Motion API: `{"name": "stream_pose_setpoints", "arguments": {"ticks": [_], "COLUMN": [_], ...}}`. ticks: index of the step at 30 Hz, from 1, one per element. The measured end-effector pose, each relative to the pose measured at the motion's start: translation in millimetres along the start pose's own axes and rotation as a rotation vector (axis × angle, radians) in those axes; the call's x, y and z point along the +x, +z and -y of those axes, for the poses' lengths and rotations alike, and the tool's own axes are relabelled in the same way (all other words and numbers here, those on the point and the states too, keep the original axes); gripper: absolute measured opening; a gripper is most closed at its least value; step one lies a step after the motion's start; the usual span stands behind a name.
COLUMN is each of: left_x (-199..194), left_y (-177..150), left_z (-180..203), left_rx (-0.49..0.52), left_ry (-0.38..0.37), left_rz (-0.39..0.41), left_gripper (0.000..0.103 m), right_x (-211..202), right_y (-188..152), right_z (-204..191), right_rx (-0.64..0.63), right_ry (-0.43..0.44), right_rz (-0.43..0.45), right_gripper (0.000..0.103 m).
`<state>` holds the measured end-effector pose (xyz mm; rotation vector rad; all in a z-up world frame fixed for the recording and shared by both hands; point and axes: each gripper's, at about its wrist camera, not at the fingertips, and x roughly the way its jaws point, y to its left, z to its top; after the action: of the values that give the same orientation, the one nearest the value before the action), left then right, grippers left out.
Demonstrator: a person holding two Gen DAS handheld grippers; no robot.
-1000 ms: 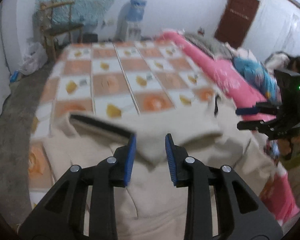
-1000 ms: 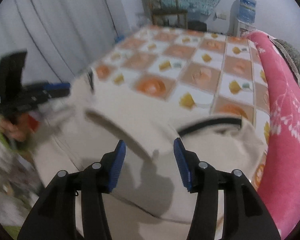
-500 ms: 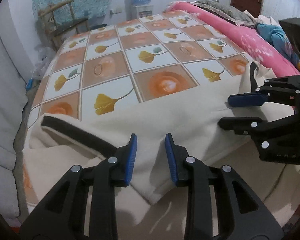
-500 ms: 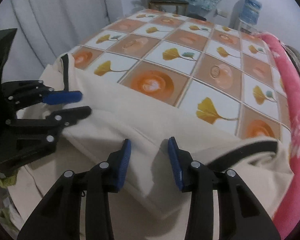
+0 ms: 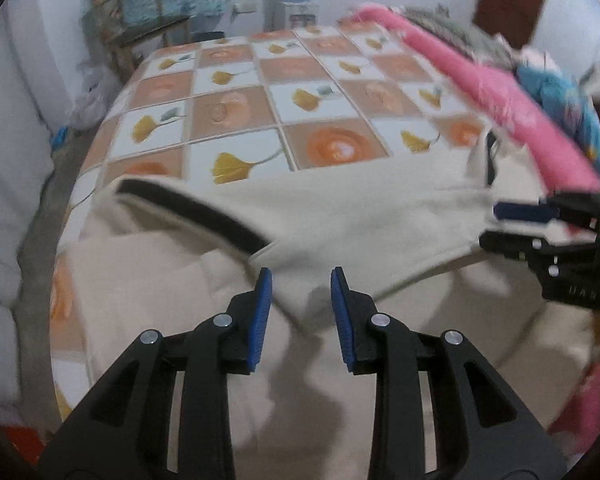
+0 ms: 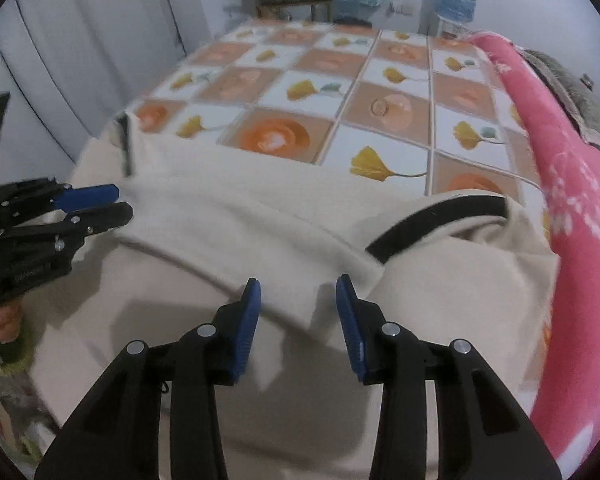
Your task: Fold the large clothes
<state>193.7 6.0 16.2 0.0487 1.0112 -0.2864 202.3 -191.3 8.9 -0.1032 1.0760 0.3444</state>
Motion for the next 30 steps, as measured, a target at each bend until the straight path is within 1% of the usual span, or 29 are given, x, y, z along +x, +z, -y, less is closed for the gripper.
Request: {"name": "stream_pose_setpoints", "arguments": {"ticks": [2, 3, 4, 6, 7, 8, 9, 10, 11, 12, 15, 16, 17, 18, 21, 24, 26, 28, 30], "left_x": [-31, -41, -58, -84, -94, -106, -113, -122, -126, -130, -130, -129, -126, -123, -115, -103, -92, -85, -86], "left_y": [-13, -19, -31, -56, -69, -86, -100, -119, -131, -146, -178, -186, -194, -197, -200, -191, -187, -186, -186], "left_z": [-15, -19, -28, -44, -50, -57, -61, -67, -70, -74, -82, -84, -86, -88, -90, -94, -99, -105, -108], "left_rx": [-0.044, -0.06, -0.087, -0.133, -0.152, -0.171, -0.186, -0.209, -0.227, -0.255, -0.329, -0.347, -0.363, -0.372, -0.368, -0.352, -0.368, -0.397, -0.409], "left_ry": [-0.027, -0.031, -0.037, -0.045, -0.046, -0.05, -0.047, -0.046, -0.047, -0.045, -0.045, -0.042, -0.038, -0.032, -0.015, 0.004, 0.024, 0.006, -0.026], "left_rz": [0.051, 0.066, 0.091, 0.131, 0.146, 0.159, 0.169, 0.18, 0.186, 0.19, 0.188, 0.186, 0.183, 0.179, 0.175, 0.169, 0.129, 0.111, 0.121], "left_gripper": [0.031, 0.034, 0.035, 0.035, 0.035, 0.035, 0.036, 0.037, 0.04, 0.042, 0.043, 0.043, 0.043, 0.043, 0.043, 0.043, 0.042, 0.041, 0.041], "right_x": [-28, -37, -48, -62, -66, -67, -67, -68, -66, -63, -47, -41, -36, -38, -37, -35, -35, -35, -35], "right_y": [-13, -19, -29, -50, -61, -72, -87, -96, -107, -118, -141, -145, -150, -151, -148, -144, -143, -144, -144], "right_z": [-6, -8, -11, -17, -21, -26, -34, -37, -43, -49, -55, -55, -54, -56, -56, -52, -48, -49, -51], "right_rx": [0.005, 0.008, 0.013, 0.023, 0.021, 0.017, 0.004, -0.004, -0.015, -0.024, -0.019, -0.006, 0.002, -0.004, 0.003, 0.03, 0.055, 0.064, 0.065], "right_ry": [0.012, 0.018, 0.032, 0.078, 0.1, 0.113, 0.121, 0.116, 0.105, 0.1, 0.112, 0.104, 0.093, 0.087, 0.083, 0.101, 0.114, 0.116, 0.108], "right_rz": [0.056, 0.074, 0.093, 0.115, 0.113, 0.109, 0.102, 0.097, 0.091, 0.081, 0.05, 0.031, 0.034, 0.053, 0.036, 0.034, 0.035, 0.037, 0.037], "right_gripper": [0.041, 0.045, 0.048, 0.059, 0.06, 0.062, 0.065, 0.067, 0.071, 0.073, 0.076, 0.076, 0.076, 0.079, 0.079, 0.079, 0.079, 0.079, 0.079]}}
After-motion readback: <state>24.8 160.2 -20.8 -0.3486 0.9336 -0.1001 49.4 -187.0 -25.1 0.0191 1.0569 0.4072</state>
